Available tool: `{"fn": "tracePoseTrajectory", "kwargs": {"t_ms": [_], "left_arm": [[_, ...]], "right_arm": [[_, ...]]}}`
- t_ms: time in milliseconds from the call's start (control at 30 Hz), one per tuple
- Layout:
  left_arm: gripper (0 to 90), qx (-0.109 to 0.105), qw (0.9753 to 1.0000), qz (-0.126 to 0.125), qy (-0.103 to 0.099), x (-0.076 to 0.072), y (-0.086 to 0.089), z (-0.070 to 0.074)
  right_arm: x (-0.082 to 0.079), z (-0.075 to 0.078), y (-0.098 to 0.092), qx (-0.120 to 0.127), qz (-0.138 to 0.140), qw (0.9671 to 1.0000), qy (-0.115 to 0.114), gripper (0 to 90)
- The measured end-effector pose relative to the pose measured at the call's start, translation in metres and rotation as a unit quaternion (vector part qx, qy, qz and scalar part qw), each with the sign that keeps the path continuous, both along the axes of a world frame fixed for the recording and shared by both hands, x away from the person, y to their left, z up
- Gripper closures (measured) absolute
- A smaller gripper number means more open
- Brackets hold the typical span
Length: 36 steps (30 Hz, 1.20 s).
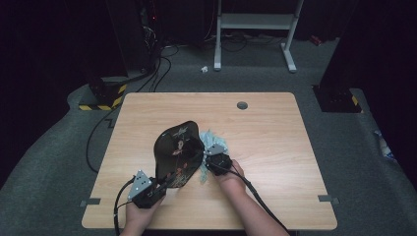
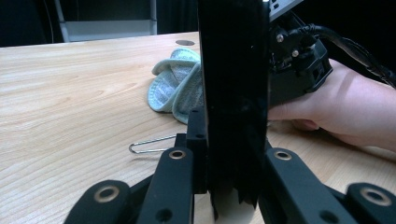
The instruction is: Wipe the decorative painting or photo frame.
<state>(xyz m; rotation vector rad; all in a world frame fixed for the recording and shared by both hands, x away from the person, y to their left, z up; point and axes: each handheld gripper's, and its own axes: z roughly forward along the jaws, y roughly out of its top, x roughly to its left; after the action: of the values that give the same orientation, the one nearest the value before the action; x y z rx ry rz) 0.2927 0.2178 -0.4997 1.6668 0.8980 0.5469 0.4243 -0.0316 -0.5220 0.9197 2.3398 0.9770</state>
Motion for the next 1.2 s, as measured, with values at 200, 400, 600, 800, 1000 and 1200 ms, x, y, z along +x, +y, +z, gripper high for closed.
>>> {"fn": "tracePoseTrajectory", "kwargs": {"t_ms": [200, 400, 600, 800, 1000, 1200], "left_arm": [[78.8, 0.000, 1.0000, -0.001, 0.004, 0.002, 0.000, 0.001], [78.9, 0.001, 1.0000, -0.003, 0.003, 0.003, -0.003, 0.001], [78.9, -0.001, 1.0000, -0.005, 0.003, 0.006, -0.004, 0.001], [78.4, 0.001, 1.0000, -0.001, 0.003, 0.008, -0.004, 0.001], [78.6, 0.002, 1.0000, -0.004, 0.003, 0.008, -0.004, 0.000], [78.6, -0.001, 1.0000, -0.002, 0.003, 0.009, -0.005, 0.000]], "right_arm": [[0.007, 0.011, -0.005, 0.022, -0.014, 0.9996, 0.010, 74.6], [0.015, 0.039, -0.011, 0.049, -0.025, 0.9984, -0.016, 74.3], [0.013, 0.075, -0.011, 0.089, -0.012, 0.9946, -0.051, 73.6], [0.013, 0.065, -0.010, 0.070, -0.016, 0.9965, -0.043, 74.8], [0.011, 0.024, -0.018, 0.045, -0.022, 0.9985, 0.019, 75.2], [-0.005, 0.004, -0.024, 0.027, -0.009, 0.9993, 0.022, 74.9]]}}
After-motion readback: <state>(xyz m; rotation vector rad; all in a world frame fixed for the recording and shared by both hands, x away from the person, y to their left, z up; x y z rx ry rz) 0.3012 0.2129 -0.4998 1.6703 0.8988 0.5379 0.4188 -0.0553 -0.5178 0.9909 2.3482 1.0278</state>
